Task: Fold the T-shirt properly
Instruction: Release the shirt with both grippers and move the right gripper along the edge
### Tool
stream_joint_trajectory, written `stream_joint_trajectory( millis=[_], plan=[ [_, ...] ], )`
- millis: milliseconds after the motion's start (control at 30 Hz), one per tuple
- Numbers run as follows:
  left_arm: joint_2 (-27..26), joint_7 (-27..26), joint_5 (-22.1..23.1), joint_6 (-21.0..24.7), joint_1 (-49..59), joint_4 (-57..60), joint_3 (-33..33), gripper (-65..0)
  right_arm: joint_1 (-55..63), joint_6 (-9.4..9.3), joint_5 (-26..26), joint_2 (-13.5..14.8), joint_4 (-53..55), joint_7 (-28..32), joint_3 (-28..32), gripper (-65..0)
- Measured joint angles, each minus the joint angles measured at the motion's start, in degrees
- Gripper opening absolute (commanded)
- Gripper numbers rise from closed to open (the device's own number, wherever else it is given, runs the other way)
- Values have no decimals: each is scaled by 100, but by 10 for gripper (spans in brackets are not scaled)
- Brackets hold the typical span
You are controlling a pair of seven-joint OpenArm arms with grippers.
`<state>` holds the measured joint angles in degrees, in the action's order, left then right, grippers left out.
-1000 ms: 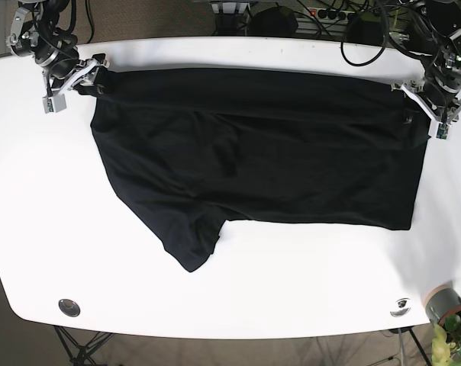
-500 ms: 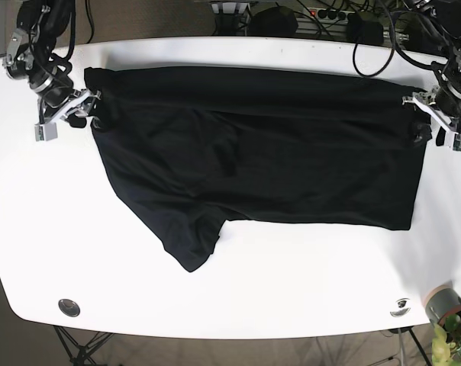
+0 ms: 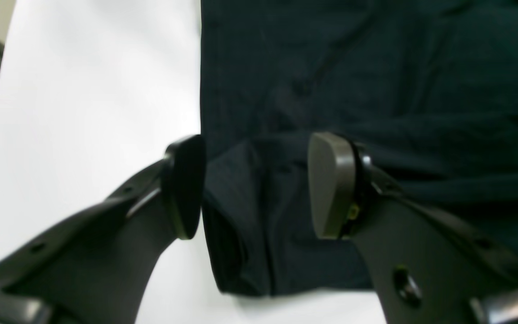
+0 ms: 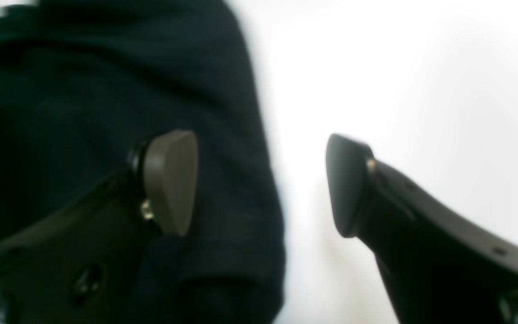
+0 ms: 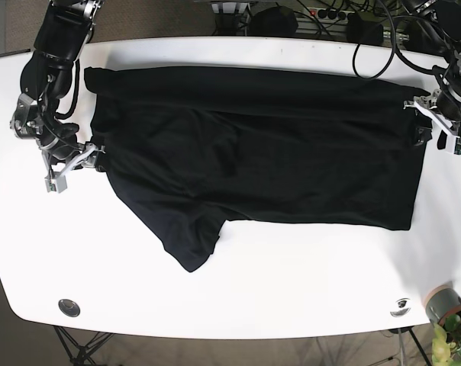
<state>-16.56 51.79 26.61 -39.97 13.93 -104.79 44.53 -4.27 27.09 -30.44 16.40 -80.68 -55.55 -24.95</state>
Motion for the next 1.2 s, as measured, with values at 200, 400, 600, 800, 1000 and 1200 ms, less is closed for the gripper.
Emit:
stream_joint_trajectory(
  millis=[200,400,600,800,1000,1200],
  plan=[
    [-4,-15,2,0,-26,2,-4,-318,-522,483,612,-24,852,365,308,-220],
    [0,-17,7,0,-28,2,-4,-315,-623,719,660,-74,1346,778,280,-220],
    [0,-15,4,0,-31,2,-4,-314,-691,708,640,-378,1333,887,739,-220],
    [-2,-15,2,0,-35,2,-7,-312,-745,723,612,-699,1368,1054,776,-220],
    [22,33,-809,-15,-374,17,-39,-312,-815,708,612,-699,1484,1106,776,-319],
    [31,-79,-1746,-35,-1266,555,-31,-311,-981,654,647,-656,1939,1316,776,-634]
  ],
)
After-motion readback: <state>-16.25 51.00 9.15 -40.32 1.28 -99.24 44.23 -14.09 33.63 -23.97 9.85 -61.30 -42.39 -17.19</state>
